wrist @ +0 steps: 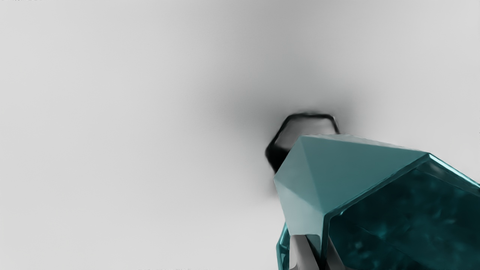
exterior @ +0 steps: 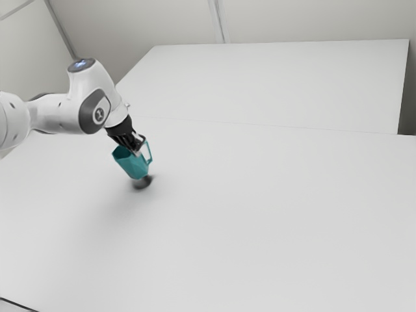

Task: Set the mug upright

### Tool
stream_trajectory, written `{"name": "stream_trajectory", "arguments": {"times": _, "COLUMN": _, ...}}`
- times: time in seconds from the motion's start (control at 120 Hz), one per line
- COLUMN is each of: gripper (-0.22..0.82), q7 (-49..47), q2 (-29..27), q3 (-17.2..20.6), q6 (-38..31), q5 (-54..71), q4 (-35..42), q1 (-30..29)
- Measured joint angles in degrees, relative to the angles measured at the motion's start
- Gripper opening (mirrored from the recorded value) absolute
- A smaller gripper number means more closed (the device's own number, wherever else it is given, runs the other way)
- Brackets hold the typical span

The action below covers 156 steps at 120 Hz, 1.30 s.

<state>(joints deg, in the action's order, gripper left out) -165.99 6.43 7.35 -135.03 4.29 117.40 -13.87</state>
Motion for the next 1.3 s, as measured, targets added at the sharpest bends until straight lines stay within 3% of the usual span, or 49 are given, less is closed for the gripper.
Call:
{"name": "stream_trajectory", "arguments": {"times": 0.408, "gripper": -0.18, "q7": 0.0, "q2": -5.5, "q3": 5.1, "q6": -4.8, "q5": 7.1, "q4": 8.9, "q1": 2.0}}
{"name": "stream_trajectory", "arguments": {"times": 0.792, "gripper": -0.18, "q7": 0.0, "q2": -9.8, "q3": 7.6, "q6": 4.8, "q5": 6.3, "q4": 11.0, "q1": 1.6}}
{"name": "stream_trajectory", "arguments": {"times": 1.3, "gripper": -0.18, "q7": 0.0, "q2": -6.2, "q3": 8.2, "q6": 7.7, "q5": 5.5, "q4": 11.4, "q1": 1.6}}
